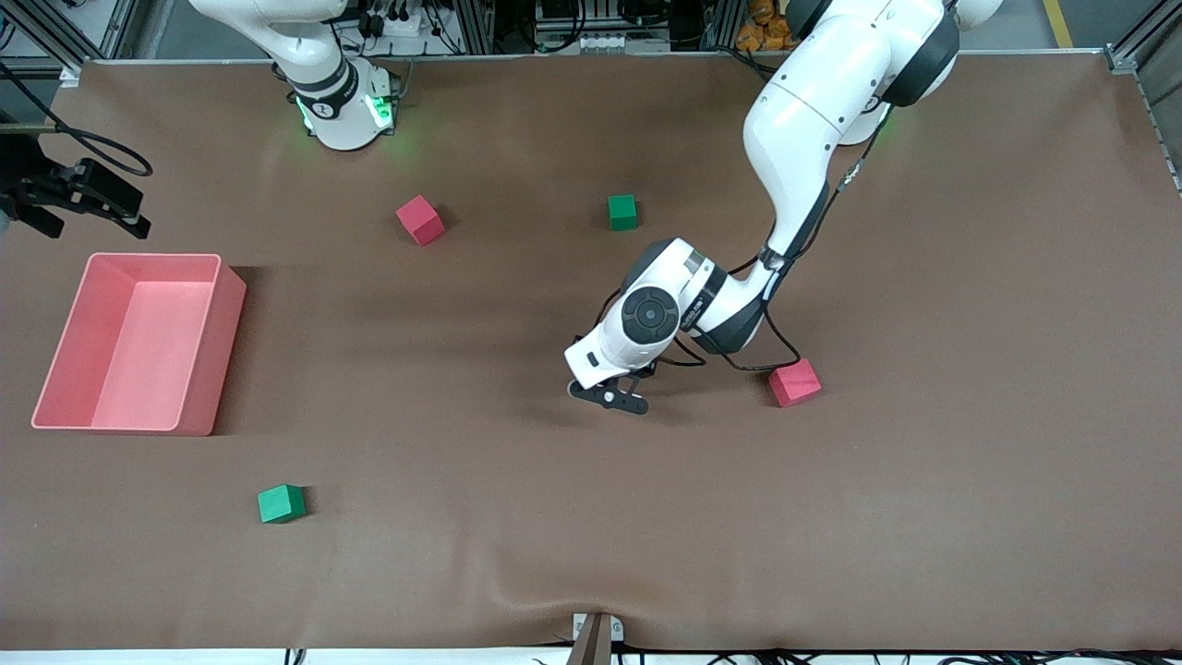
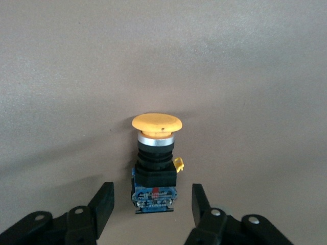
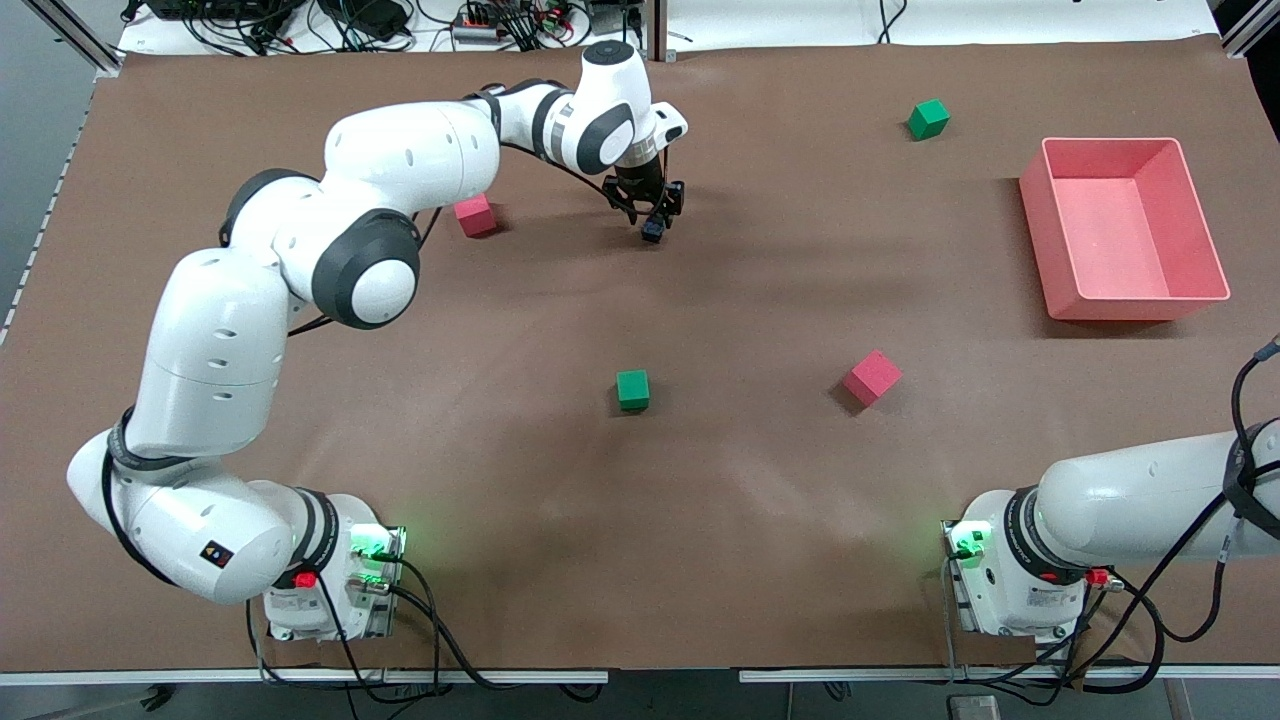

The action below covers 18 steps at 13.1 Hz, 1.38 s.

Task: Place and upright button with both arms
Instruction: 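Grasp the button base with the left gripper while the right gripper withdraws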

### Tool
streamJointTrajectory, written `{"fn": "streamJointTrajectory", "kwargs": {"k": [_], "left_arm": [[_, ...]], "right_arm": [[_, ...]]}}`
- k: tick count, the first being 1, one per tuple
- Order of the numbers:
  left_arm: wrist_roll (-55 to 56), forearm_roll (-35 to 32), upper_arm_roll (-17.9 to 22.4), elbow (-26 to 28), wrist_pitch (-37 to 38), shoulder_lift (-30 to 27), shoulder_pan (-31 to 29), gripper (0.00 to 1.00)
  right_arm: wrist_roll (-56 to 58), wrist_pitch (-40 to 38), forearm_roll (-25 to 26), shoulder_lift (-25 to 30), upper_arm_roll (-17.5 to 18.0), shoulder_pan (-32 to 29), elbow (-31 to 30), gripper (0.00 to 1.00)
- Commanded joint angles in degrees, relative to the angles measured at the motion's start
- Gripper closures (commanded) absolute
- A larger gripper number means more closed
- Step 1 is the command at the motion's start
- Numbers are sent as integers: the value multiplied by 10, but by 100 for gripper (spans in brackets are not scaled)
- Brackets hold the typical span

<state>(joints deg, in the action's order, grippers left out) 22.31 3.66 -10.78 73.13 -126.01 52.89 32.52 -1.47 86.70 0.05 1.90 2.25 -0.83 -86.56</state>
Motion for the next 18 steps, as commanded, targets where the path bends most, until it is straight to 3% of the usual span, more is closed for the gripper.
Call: {"fn": "streamJointTrajectory", "kwargs": {"k": [1,6,13,18], "left_arm": [[-12,9,1,-22,9,17,4,32],[-12,9,1,-22,6,23,6,46],[-11,10,1,-23,-7,27,5,46],[-11,10,2,-22,-9,27,5,69]], "right_arm": [[58,5,11,14,1,0,-14,0],[59,2,11,14,1,0,-14,0],[59,-1,10,14,1,-2,-14,0],[60,-6,9,14,-1,-7,-14,0]]}}
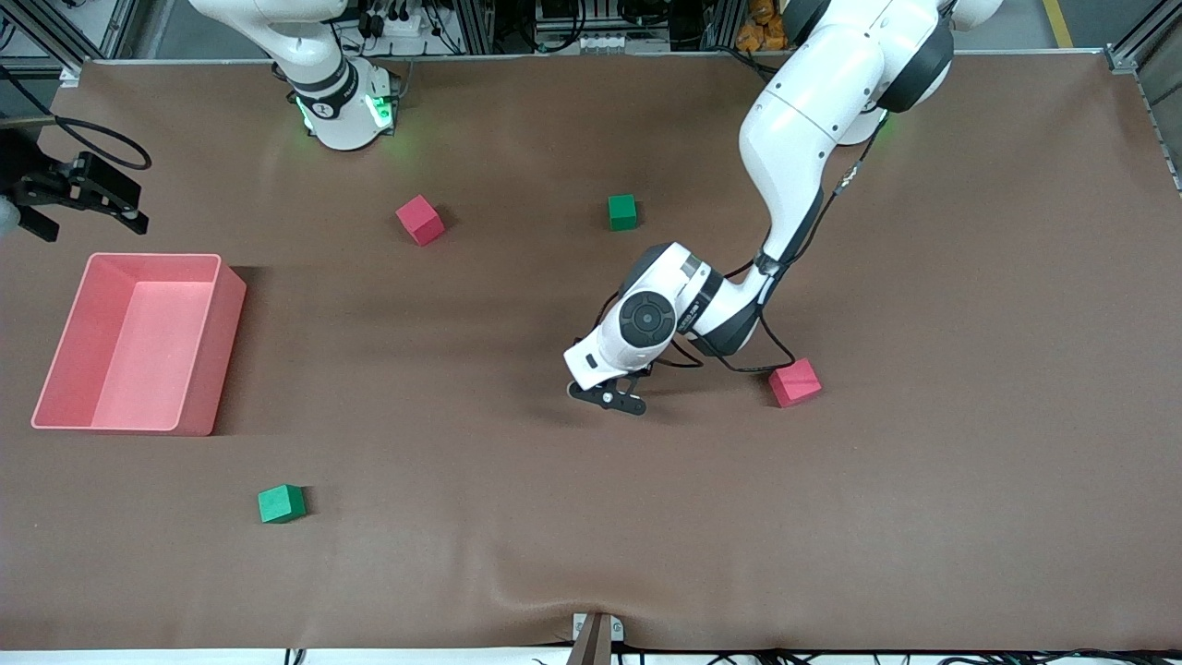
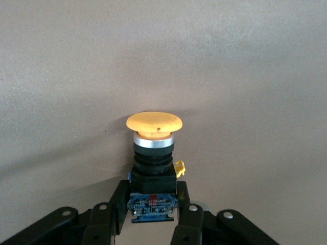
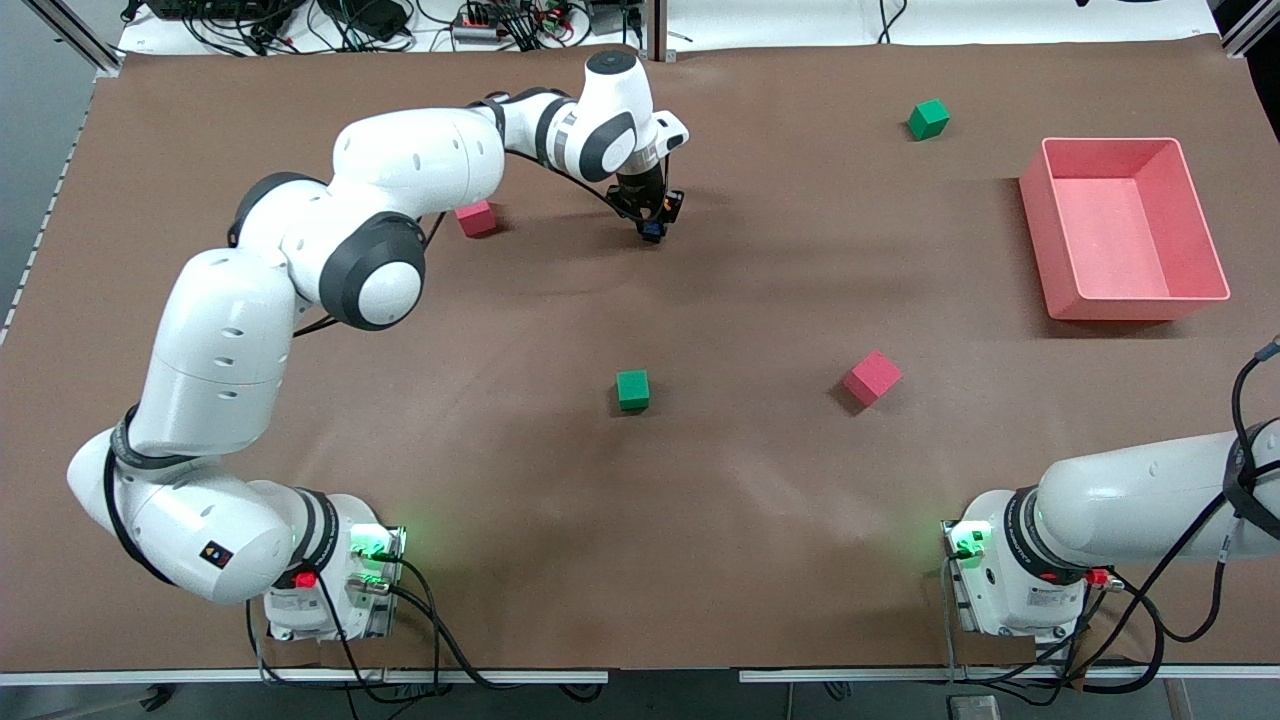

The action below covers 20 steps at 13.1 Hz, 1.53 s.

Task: Place and upright button with both arms
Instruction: 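Grasp the button base with the left gripper while the right gripper withdraws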

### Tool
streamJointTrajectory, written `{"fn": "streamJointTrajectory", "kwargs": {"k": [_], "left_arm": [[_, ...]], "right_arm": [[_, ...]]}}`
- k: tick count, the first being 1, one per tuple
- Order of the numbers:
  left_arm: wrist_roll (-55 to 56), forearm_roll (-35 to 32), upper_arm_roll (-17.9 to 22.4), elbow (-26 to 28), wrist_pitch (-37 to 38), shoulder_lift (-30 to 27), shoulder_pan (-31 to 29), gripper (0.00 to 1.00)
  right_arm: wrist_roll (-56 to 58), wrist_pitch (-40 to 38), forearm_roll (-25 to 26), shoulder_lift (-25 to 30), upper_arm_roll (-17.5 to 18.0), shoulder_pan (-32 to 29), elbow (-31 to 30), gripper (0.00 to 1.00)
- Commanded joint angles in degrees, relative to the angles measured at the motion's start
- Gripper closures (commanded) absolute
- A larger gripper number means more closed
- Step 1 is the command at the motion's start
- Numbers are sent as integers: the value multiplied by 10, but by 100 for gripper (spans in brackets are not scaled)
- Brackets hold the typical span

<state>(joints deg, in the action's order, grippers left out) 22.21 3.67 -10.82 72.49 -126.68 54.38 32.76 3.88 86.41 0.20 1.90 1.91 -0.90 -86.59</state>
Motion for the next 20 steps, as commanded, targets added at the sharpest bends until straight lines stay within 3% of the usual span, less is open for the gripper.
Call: {"fn": "streamJointTrajectory", "kwargs": {"k": [1,2,8,12,15,17,20], "left_arm": [[-8,10,3,-16,-2,13,3,83],[-5,10,3,-16,-2,13,3,92],[52,8,8,-15,-14,-5,19,100],[199,-12,11,-6,-142,-16,51,100],[304,-93,11,-4,-195,-21,67,99],[432,-209,47,-3,-212,-23,104,99],[565,-334,60,-3,-213,-23,128,99]], "right_arm": [[6,-4,8,14,3,-7,-14,0],[6,-4,8,14,2,-7,-14,0],[5,-4,8,14,3,-5,-13,0],[5,-5,3,13,2,-7,-13,0],[5,-5,1,13,2,-10,-13,0],[4,-5,1,13,3,-10,-13,0],[4,-5,1,13,3,-10,-13,0]]}}
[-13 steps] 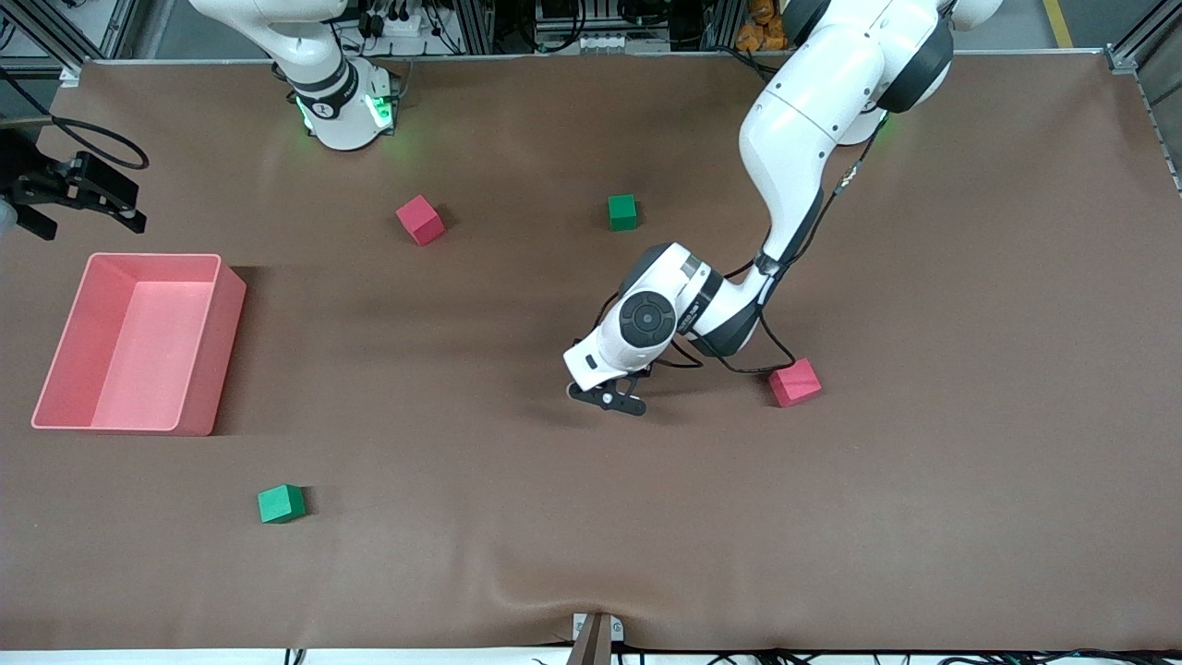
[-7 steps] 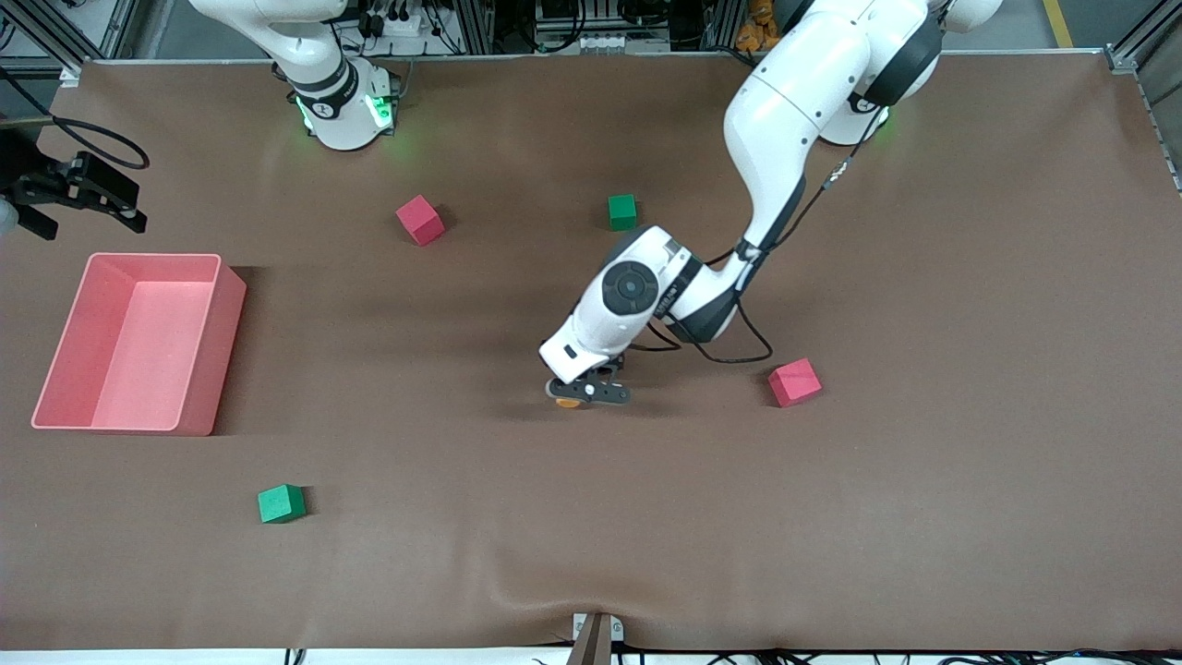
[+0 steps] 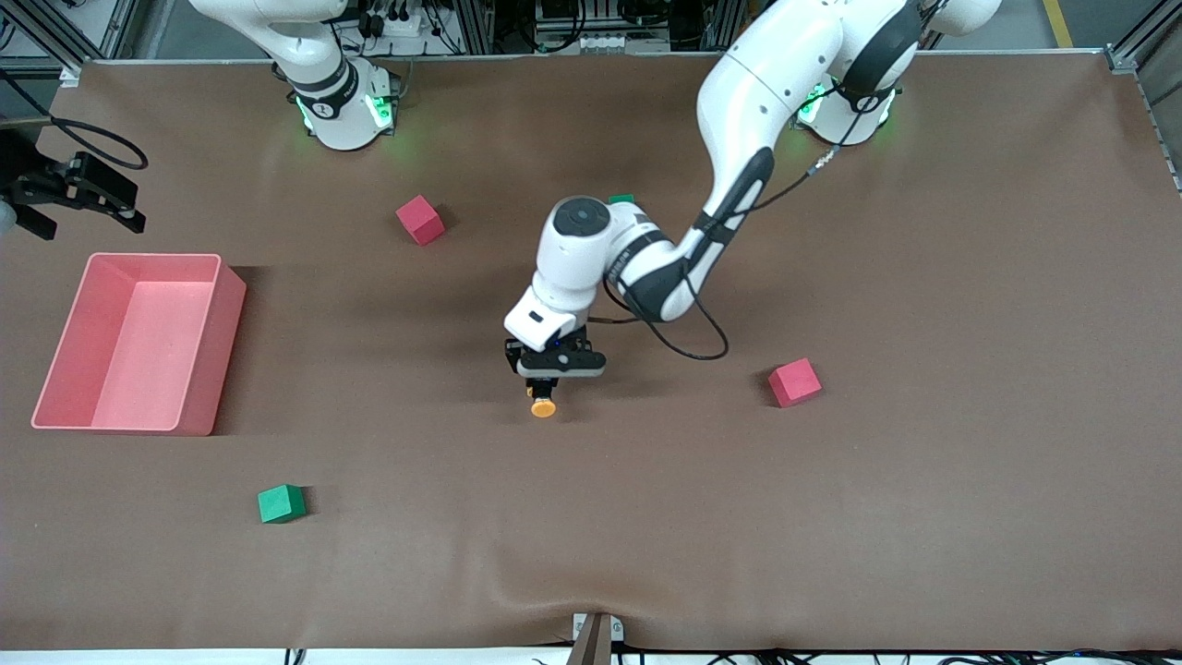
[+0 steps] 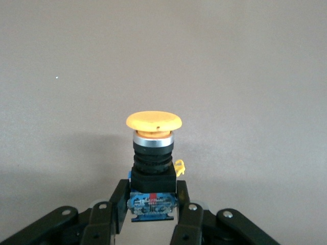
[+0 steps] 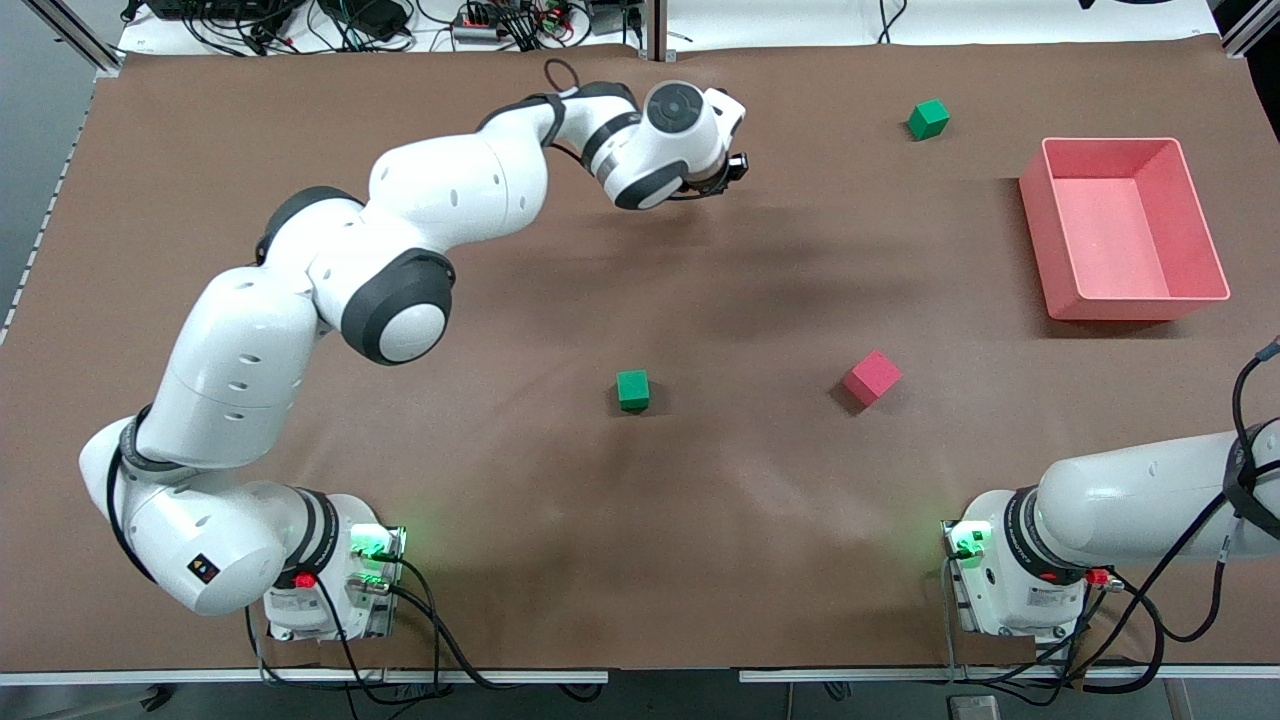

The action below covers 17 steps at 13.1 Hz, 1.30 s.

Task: Place and upright button with both arms
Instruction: 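Rotate the button upright with the left gripper and lower it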

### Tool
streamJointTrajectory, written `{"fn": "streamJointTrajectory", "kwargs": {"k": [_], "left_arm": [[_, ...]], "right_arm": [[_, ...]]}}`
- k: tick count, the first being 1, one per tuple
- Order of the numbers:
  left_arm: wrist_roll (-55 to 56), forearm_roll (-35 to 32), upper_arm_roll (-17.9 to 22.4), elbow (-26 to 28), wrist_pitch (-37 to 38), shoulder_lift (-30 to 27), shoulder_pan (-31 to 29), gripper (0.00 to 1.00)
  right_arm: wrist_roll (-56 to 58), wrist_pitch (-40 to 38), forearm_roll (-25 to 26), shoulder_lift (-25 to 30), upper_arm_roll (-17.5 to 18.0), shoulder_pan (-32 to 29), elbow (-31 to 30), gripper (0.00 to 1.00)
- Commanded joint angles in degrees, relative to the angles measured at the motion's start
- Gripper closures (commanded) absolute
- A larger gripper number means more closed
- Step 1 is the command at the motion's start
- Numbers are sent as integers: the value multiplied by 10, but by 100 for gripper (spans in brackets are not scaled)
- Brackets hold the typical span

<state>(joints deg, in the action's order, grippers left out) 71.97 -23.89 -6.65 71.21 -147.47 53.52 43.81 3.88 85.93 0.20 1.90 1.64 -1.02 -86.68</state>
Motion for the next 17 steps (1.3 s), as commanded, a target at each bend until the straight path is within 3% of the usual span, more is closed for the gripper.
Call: {"fn": "streamJointTrajectory", "kwargs": {"k": [1,5,7,12,17], "left_arm": [[110,-96,18,9,-5,-13,19,99],[284,-305,18,11,-4,-3,31,98],[338,-379,19,12,0,2,37,98],[385,-517,30,12,49,33,55,97],[548,-642,66,12,74,73,89,97]], "right_arm": [[4,-1,1,13,6,-9,-12,0],[4,-1,1,13,6,-9,-12,0],[5,-1,1,13,5,-10,-12,0],[5,-5,1,13,5,-10,-12,0],[5,-5,1,13,6,-10,-12,0]]}}
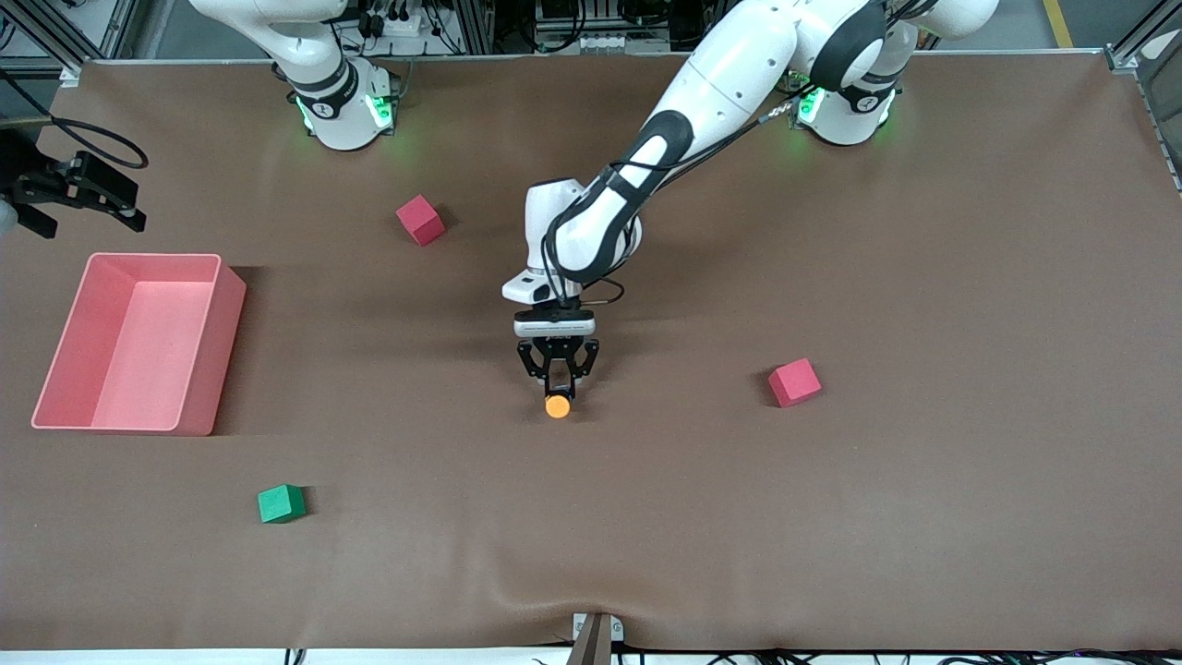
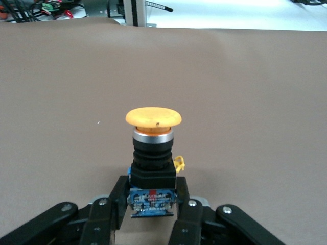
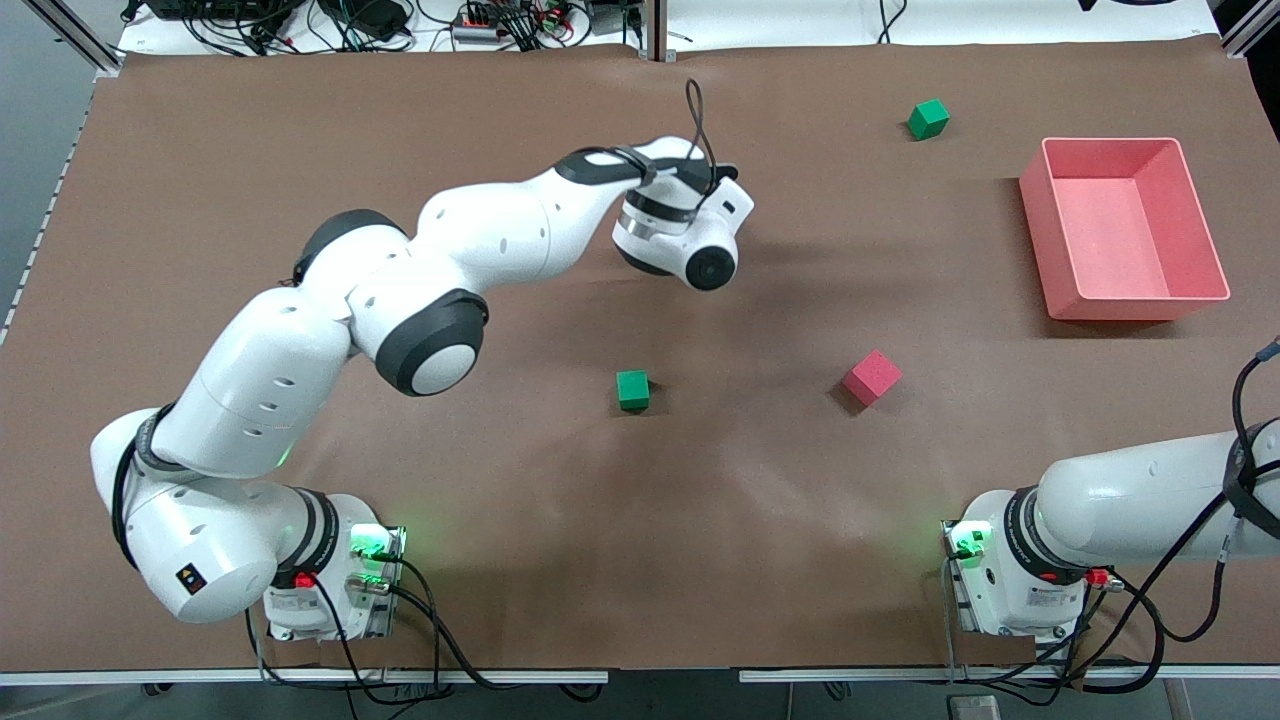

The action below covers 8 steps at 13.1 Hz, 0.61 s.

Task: Place and upright button with both arms
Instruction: 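Rotate the button upright with the left gripper and lower it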

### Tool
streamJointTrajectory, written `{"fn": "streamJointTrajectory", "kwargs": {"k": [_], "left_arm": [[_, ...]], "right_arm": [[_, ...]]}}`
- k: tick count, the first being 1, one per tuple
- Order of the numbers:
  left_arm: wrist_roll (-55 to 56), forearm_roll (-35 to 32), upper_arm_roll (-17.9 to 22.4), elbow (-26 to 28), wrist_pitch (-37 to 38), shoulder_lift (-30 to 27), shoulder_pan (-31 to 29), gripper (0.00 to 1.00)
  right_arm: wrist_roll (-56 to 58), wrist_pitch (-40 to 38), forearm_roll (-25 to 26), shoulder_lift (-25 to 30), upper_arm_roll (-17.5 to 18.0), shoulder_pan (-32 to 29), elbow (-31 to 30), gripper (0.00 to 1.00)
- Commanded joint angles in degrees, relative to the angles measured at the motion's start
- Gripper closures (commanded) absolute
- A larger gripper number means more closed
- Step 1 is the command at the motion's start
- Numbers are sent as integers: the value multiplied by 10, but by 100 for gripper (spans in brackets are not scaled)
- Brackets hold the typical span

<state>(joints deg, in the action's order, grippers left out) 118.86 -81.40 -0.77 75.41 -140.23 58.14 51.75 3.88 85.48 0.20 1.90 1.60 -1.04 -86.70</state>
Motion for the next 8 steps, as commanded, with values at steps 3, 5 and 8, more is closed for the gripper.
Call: {"fn": "streamJointTrajectory", "kwargs": {"k": [3,5,8], "left_arm": [[139,-118,9,-30,37,44,19,97],[145,-121,9,-30,40,44,28,97],[154,-121,8,-30,51,53,32,91]], "right_arm": [[5,0,1,13,6,-9,-12,0],[5,1,1,12,6,-9,-12,0],[5,0,1,13,6,-11,-12,0]]}}
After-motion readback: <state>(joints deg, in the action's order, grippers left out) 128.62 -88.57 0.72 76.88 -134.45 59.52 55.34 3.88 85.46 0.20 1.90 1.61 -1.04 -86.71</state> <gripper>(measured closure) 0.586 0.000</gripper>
